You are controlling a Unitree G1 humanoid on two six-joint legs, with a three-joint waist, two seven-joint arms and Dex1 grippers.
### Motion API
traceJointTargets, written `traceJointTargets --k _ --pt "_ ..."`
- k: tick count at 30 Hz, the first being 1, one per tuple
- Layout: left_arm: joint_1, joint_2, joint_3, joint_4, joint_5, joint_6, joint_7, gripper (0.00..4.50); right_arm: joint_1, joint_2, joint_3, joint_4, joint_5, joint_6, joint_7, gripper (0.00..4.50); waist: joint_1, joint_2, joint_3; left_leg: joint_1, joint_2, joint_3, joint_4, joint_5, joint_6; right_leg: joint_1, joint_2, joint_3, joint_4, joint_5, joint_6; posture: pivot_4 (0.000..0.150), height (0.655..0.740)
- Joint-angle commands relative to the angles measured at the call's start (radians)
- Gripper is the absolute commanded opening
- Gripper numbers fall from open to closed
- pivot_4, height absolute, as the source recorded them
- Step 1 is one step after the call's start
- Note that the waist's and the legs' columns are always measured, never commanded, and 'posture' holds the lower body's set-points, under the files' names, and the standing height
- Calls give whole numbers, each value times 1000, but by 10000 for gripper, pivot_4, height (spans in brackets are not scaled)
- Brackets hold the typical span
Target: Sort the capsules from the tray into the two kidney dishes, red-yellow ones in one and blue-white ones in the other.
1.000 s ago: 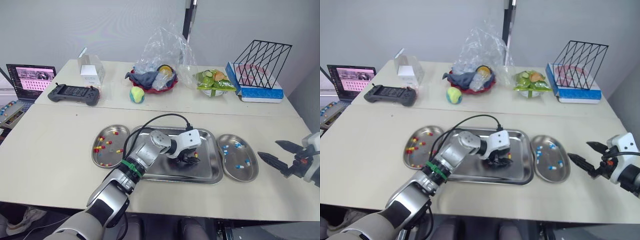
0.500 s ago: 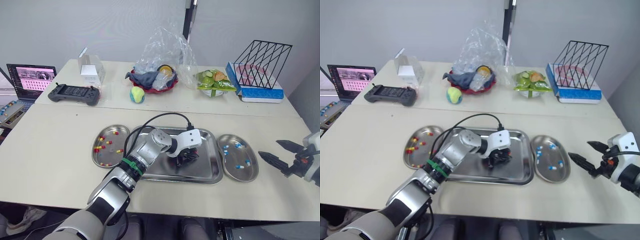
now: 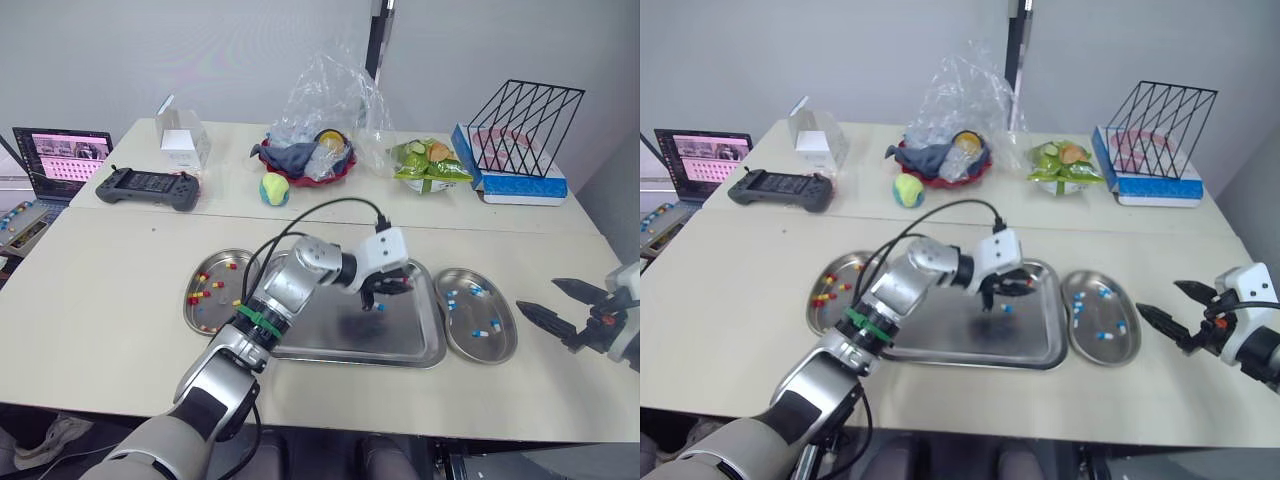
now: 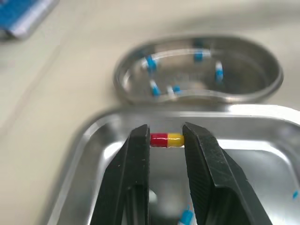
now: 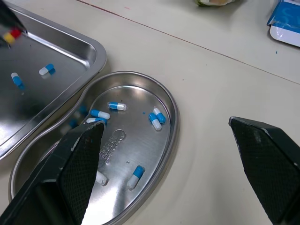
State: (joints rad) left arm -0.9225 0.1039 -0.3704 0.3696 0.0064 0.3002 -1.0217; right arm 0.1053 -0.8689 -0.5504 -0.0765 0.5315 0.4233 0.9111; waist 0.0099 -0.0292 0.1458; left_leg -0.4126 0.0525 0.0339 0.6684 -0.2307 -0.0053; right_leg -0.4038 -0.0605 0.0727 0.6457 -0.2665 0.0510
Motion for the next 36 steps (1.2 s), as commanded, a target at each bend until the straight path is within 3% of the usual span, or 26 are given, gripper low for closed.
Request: traceJointTargets --k 1,9,18,30,36 --pt "-24 57 62 -96 -51 39 -26 10646 -23 -8 -2 -4 2 -11 9 45000 -3 1 0 0 0 0 0 0 0 0 0 0 0 0 0 1500 7334" --pt "83 373 186 -265 -137 84 -133 10646 -81 -25 23 58 1 -25 61 45000 -24 3 0 2 0 -2 -2 0 0 0 1 0 0 0 0 1500 7334" --pt "297 666 349 -252 -192 82 -186 10646 -170 -28 83 137 -20 -36 106 45000 -22 3 0 1 0 -2 0 0 0 0 0 0 0 0 0 1500 7334" --pt "468 784 390 -230 -159 58 -141 10646 -241 -33 119 206 -57 -58 141 45000 -12 3 0 1 0 -2 0 0 0 0 0 -1 1 -1 -1 1500 7334" --pt "493 789 438 -218 -198 58 -132 29575 -255 -38 123 231 -62 -74 149 45000 -14 3 0 1 0 -2 0 0 0 -1 0 0 1 -1 -1 1500 7334"
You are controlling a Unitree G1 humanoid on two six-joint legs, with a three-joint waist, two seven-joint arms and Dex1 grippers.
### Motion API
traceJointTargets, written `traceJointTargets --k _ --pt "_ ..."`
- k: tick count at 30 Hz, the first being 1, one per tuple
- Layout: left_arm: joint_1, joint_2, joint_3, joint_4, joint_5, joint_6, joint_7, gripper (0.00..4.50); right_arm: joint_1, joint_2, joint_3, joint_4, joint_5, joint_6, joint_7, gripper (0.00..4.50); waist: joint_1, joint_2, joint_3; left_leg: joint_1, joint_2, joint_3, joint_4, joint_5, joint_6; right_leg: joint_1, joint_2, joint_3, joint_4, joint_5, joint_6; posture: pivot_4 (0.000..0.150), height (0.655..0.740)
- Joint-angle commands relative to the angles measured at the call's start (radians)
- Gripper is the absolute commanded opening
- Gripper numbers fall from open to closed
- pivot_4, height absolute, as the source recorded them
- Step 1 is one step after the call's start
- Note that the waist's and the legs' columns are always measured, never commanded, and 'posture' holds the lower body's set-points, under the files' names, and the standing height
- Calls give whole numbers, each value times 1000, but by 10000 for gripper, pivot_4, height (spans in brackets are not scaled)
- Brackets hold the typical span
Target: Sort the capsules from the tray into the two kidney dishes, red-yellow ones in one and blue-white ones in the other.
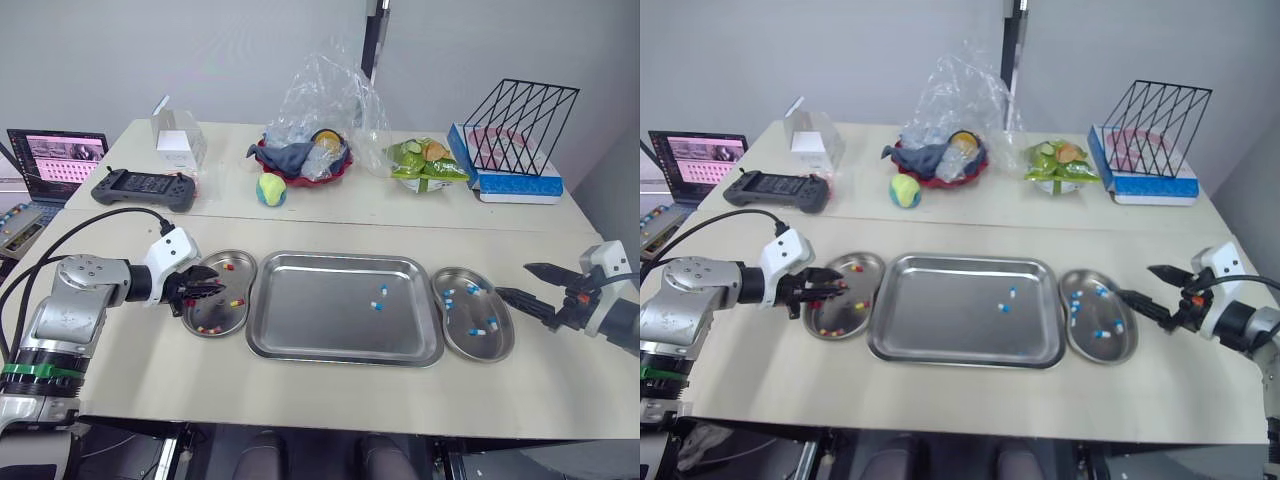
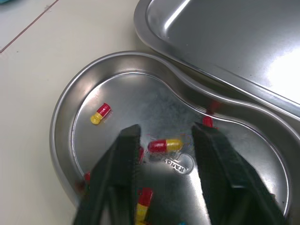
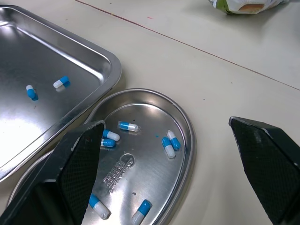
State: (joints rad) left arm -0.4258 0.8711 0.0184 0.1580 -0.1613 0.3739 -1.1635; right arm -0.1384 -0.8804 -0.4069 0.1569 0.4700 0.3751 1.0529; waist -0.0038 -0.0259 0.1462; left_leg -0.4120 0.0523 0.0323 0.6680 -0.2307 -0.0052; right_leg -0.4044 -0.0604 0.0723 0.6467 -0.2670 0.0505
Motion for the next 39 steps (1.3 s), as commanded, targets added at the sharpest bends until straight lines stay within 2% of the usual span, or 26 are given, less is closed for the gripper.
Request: traceJointTargets --k 1,5,15,27,35,39 --pt "-4 15 68 1 -46 -17 11 31843 -12 -27 -21 1 -1 -27 9 45000 0 0 0 0 0 0 0 0 0 0 0 0 0 0 0 1500 7334" --pt "2 21 164 103 -70 -108 49 44724 -20 -26 -25 21 -8 -38 13 45000 -2 0 0 0 0 0 0 0 0 0 0 0 0 0 0 1500 7334" --pt "25 41 421 310 -199 -244 65 44724 -72 -29 -43 133 -24 -100 -1 45000 -9 0 0 0 0 0 0 0 0 0 0 0 0 0 0 1500 7334" --pt "114 62 466 344 -240 -251 24 44724 -112 -25 -28 209 -51 -158 -14 45000 -9 0 0 1 0 0 0 0 0 0 0 0 1 0 0 1500 7334" --pt "142 82 479 336 -250 -274 25 44724 -146 -29 -9 217 -49 -119 -28 45000 -10 0 0 1 1 1 -1 0 0 0 0 0 1 0 0 1500 7334" --pt "145 85 475 324 -255 -264 25 44724 -169 -13 15 135 -21 -56 -32 45000 -8 0 0 1 1 1 -1 0 0 0 0 0 1 0 -1 1500 7334"
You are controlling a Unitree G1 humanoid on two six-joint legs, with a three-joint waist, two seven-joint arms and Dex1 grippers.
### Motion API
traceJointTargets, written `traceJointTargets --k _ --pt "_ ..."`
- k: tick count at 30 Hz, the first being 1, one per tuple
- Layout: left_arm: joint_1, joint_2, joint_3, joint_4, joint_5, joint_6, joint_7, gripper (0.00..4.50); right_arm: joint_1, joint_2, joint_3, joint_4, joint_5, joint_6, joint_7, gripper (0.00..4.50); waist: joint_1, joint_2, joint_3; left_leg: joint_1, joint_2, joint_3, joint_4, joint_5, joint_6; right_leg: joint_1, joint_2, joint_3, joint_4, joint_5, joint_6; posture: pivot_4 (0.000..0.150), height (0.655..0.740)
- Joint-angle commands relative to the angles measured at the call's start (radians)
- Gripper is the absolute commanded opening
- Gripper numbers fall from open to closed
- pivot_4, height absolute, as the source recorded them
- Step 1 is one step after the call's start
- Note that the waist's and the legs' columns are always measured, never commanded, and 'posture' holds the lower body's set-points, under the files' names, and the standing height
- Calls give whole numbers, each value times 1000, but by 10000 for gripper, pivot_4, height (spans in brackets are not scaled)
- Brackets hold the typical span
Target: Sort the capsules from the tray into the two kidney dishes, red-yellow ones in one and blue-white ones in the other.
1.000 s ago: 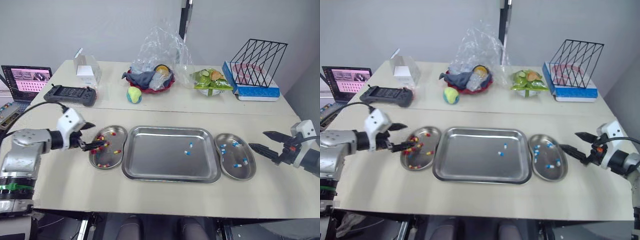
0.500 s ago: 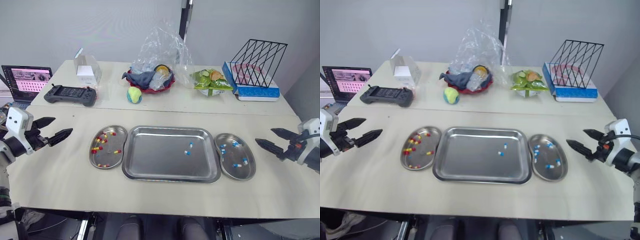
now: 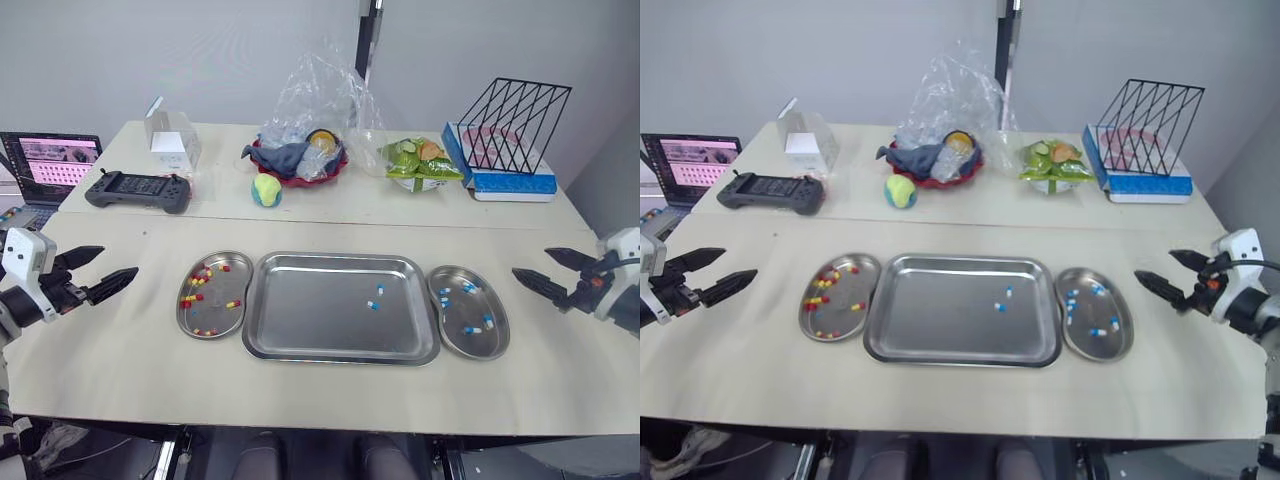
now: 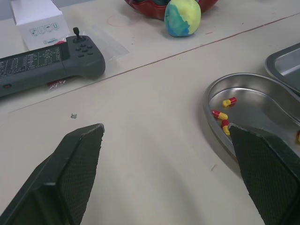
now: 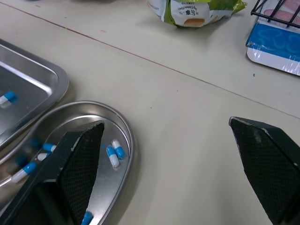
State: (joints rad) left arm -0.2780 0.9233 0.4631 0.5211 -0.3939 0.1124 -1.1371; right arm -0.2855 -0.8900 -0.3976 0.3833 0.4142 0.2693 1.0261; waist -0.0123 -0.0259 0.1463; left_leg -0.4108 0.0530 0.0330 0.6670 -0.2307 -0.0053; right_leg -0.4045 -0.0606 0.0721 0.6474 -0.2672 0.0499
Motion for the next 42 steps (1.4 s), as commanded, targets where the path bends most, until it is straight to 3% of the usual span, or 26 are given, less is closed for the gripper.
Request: traceJointTargets --k 1,7,14,21,35,42 --pt "2 31 28 -53 -27 6 -4 44724 -29 5 17 -132 49 80 -10 45000 0 0 0 0 0 0 0 0 0 0 0 0 0 0 0 1500 7334" --pt "23 17 23 -136 -51 49 -8 44724 -58 62 117 -356 80 197 -37 45000 -2 0 0 0 1 0 0 0 0 -1 0 0 0 0 0 1500 7334" --pt "51 5 2 -272 -95 132 -14 44724 -91 180 362 -557 21 250 -81 45000 0 0 0 -1 1 0 0 0 0 -1 0 0 1 0 0 1500 7334" --pt "152 2 -9 -467 -171 251 -46 44724 -59 280 516 -553 -54 221 -113 45000 2 -1 0 -3 1 0 0 0 0 -3 0 -1 1 0 0 1500 7334" --pt "161 5 21 -481 -183 266 -30 44724 -48 317 588 -414 -171 123 -113 45000 0 -2 1 -3 1 0 0 0 0 -3 0 -1 1 0 -1 1500 7334" --pt "154 -17 32 -461 -183 251 -8 45000 -58 338 587 -370 -183 115 -116 23101 -1 -2 0 -2 1 0 0 0 0 -3 0 -1 1 -1 -1 1500 7334"
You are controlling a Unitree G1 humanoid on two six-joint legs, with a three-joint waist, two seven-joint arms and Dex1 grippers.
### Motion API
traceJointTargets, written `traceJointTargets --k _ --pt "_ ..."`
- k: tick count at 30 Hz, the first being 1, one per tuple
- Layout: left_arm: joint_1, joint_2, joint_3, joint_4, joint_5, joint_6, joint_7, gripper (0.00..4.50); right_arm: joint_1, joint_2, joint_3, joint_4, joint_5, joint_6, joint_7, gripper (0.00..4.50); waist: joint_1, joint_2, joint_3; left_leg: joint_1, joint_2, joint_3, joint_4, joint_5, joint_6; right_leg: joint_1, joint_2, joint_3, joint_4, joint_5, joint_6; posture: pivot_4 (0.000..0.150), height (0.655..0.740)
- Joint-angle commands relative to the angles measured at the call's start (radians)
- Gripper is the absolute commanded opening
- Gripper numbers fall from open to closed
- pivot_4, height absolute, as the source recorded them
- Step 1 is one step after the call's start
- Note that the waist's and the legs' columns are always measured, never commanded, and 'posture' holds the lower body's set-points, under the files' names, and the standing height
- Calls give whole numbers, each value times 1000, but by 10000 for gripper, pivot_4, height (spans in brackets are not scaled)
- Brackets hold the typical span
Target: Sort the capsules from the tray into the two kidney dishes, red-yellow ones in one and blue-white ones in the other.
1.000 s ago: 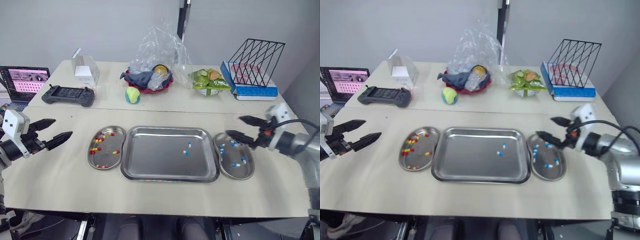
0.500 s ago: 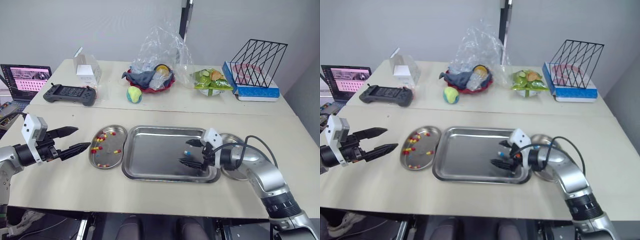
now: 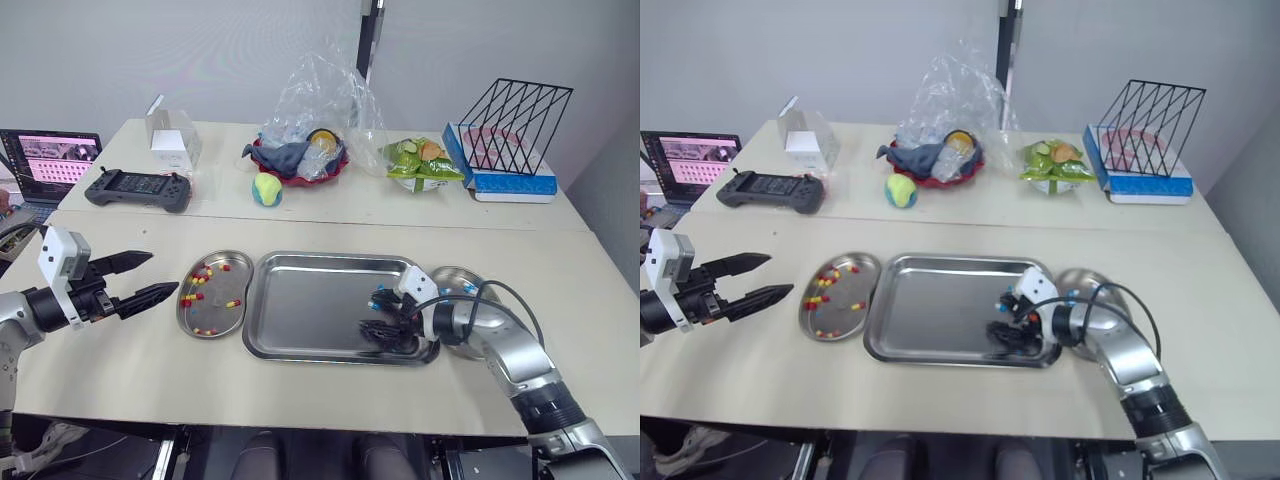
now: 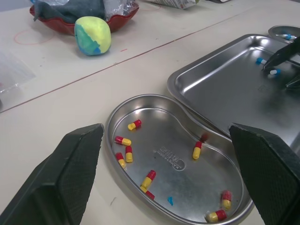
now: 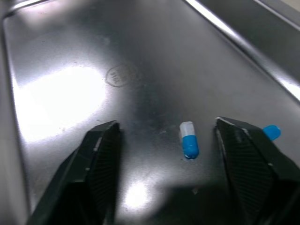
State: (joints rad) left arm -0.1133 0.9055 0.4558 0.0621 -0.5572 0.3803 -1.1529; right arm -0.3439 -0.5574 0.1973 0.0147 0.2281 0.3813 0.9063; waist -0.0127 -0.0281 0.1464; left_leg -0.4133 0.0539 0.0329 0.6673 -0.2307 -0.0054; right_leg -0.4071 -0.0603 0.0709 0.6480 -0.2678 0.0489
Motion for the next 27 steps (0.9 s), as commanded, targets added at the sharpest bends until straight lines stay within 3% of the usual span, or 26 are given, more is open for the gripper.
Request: traceJointTargets --k 1,7,15,22,27 --pt "-10 0 40 -2 -21 -17 9 45000 1 7 -8 -7 7 9 8 19217 0 0 0 0 0 0 0 0 0 0 0 0 0 0 0 1500 7334" --pt "-10 -12 43 -8 -29 -13 25 45000 -22 4 -13 -51 16 33 23 322 0 0 0 0 0 0 0 0 0 0 0 0 0 0 0 1500 7334" --pt "-20 -13 39 28 -33 -14 32 45000 -98 -79 -188 -202 223 190 100 322 3 -1 1 0 0 0 0 0 0 0 0 0 0 0 0 1500 7334" --pt "-66 -9 10 70 -23 -25 20 45000 -49 -282 -341 -48 196 128 145 322 16 -2 2 0 0 0 0 0 0 1 -1 -1 -1 0 0 1500 7334" --pt "-89 -12 -14 90 -10 -33 8 45000 14 -325 -372 3 175 86 158 322 3 -2 2 0 0 0 -1 0 0 0 0 -1 0 0 -1 1500 7334"
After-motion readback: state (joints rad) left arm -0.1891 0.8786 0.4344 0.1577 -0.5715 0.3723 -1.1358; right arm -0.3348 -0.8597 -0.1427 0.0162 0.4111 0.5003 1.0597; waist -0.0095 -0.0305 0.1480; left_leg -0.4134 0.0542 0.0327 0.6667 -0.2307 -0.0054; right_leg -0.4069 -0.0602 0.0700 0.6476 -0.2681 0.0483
